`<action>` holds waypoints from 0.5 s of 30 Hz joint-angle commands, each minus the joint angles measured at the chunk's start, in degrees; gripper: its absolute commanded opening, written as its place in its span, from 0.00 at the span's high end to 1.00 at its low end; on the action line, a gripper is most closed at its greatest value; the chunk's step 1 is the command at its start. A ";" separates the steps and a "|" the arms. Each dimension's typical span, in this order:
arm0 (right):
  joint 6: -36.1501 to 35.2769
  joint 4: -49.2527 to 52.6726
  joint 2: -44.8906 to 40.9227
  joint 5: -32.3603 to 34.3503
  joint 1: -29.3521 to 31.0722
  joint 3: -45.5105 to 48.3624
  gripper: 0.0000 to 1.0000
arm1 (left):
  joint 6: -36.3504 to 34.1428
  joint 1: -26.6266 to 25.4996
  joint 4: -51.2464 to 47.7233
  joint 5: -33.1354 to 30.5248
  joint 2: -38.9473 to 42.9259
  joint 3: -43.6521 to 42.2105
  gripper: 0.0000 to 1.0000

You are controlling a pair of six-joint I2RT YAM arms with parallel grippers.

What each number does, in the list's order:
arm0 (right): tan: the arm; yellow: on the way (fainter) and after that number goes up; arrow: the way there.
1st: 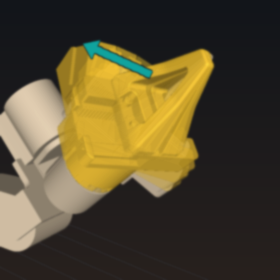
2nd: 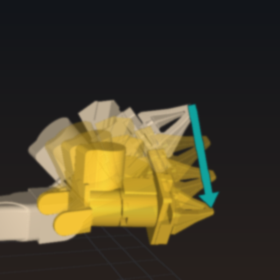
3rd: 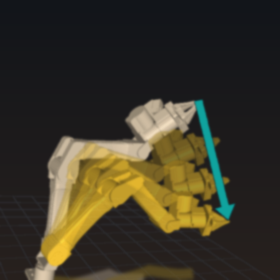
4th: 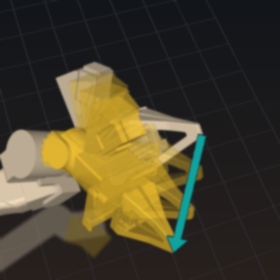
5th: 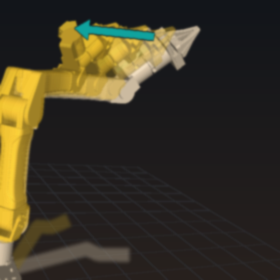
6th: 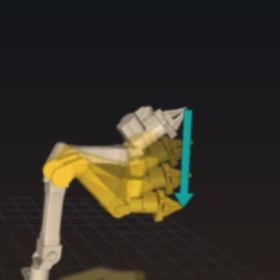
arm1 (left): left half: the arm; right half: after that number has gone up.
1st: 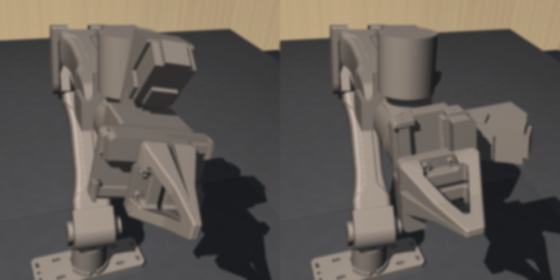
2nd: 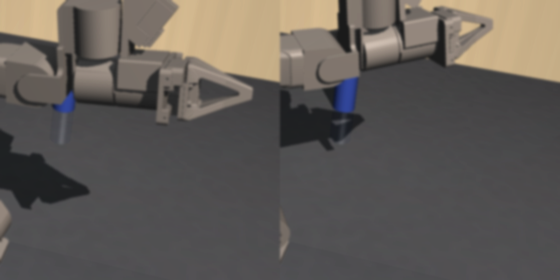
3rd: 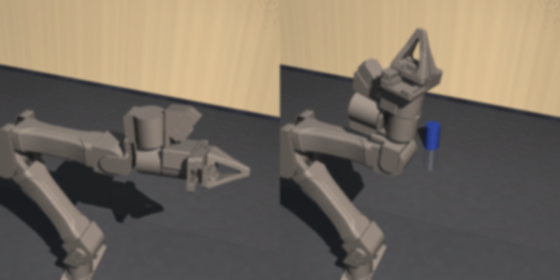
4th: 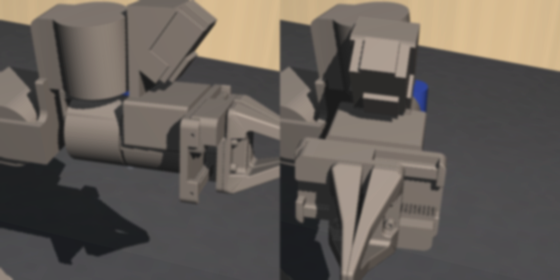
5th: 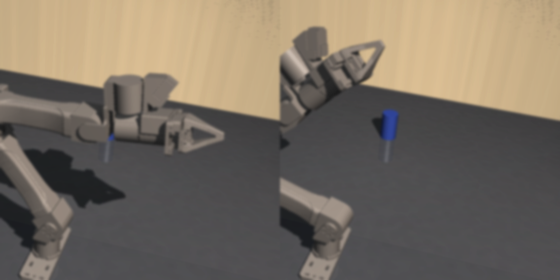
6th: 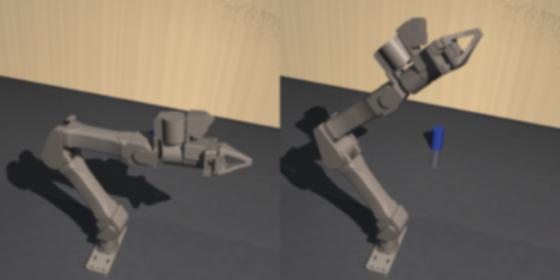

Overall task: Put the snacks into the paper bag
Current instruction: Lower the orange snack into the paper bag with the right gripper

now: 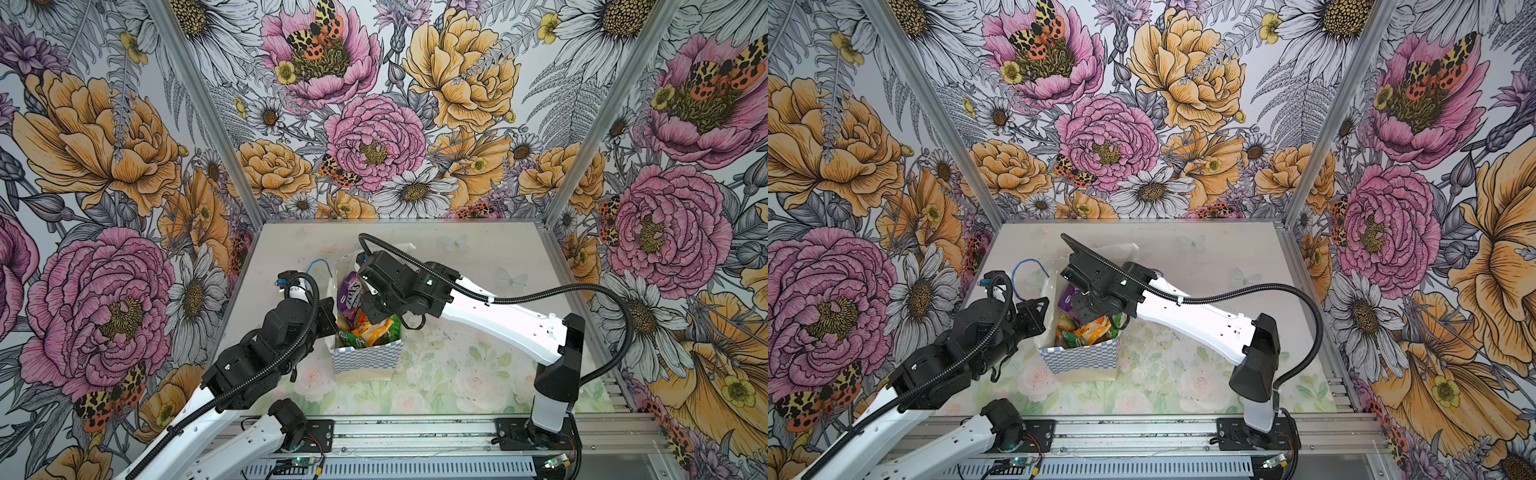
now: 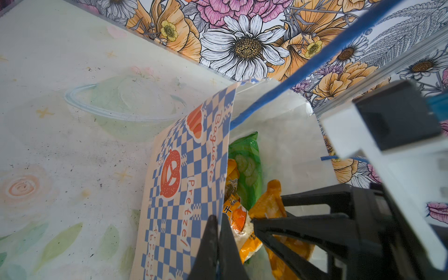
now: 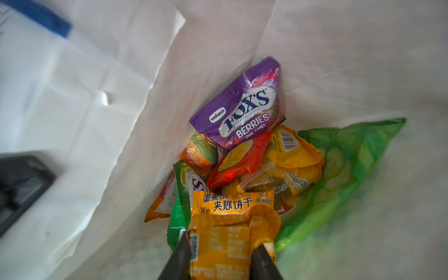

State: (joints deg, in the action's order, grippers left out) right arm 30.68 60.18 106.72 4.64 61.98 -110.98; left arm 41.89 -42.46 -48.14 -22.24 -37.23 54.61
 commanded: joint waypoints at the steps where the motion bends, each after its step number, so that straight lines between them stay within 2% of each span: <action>1: -0.52 1.62 2.22 0.76 0.51 -2.39 0.78 | 0.49 0.67 3.87 -0.12 0.98 0.06 1.00; 15: -0.27 1.87 6.39 0.15 0.85 -2.41 0.76 | 0.48 0.79 4.00 -0.29 1.02 -0.28 1.00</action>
State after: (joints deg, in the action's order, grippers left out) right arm 30.72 62.08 112.33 4.64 62.35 -111.59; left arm 41.91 -42.17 -48.14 -22.22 -37.23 54.61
